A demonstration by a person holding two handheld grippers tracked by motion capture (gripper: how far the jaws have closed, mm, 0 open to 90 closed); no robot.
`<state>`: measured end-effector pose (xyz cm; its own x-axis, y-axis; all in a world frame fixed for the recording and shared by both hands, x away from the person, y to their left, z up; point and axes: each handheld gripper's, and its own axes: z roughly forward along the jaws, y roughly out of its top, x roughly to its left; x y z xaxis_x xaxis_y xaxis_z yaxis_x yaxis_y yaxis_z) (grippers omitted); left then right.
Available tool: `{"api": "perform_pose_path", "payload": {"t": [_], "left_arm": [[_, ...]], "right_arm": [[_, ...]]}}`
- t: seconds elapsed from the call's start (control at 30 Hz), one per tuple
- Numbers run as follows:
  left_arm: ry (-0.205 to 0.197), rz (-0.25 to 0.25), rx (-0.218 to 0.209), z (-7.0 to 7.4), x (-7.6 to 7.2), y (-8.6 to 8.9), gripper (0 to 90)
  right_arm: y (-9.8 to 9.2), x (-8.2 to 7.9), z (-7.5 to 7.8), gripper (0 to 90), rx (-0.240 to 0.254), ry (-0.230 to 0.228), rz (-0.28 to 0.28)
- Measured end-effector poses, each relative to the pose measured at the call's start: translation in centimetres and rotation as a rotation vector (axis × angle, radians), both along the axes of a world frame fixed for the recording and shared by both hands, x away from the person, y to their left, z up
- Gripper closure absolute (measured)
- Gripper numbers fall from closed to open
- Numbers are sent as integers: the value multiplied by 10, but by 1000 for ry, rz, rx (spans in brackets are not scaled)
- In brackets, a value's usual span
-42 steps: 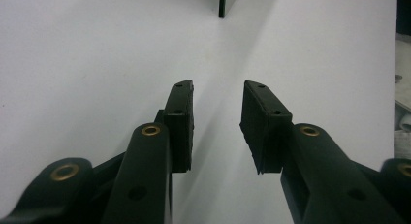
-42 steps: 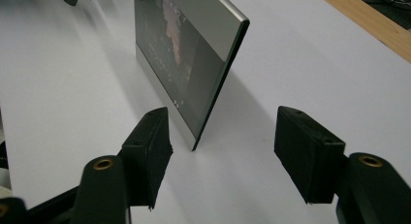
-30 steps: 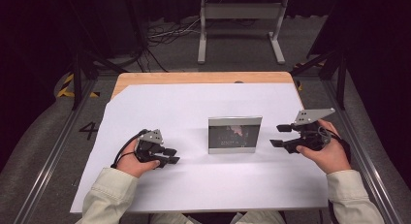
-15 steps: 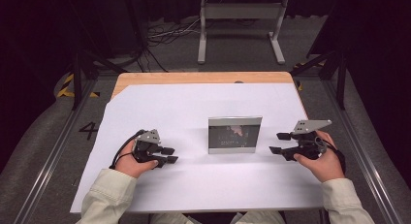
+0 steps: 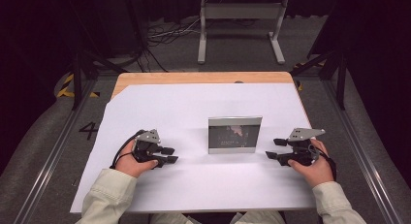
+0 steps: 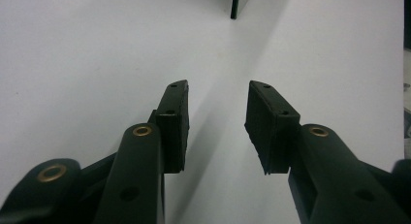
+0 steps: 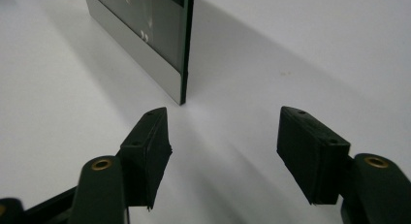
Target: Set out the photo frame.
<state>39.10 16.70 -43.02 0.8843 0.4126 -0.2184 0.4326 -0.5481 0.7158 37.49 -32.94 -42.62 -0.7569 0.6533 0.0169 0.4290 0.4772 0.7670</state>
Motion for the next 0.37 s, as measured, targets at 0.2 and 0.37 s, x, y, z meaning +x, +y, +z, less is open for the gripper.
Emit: {"api": "perform_pose_path", "payload": {"t": [0.2, 0.37], "left_arm": [[11, 12, -3, -3, 2, 1, 607], [9, 15, 1, -4, 3, 0, 595]], "right_arm": [[-5, -1, -5, 364, -21, 18, -21], [-8, -2, -3, 364, -20, 11, -22]]}}
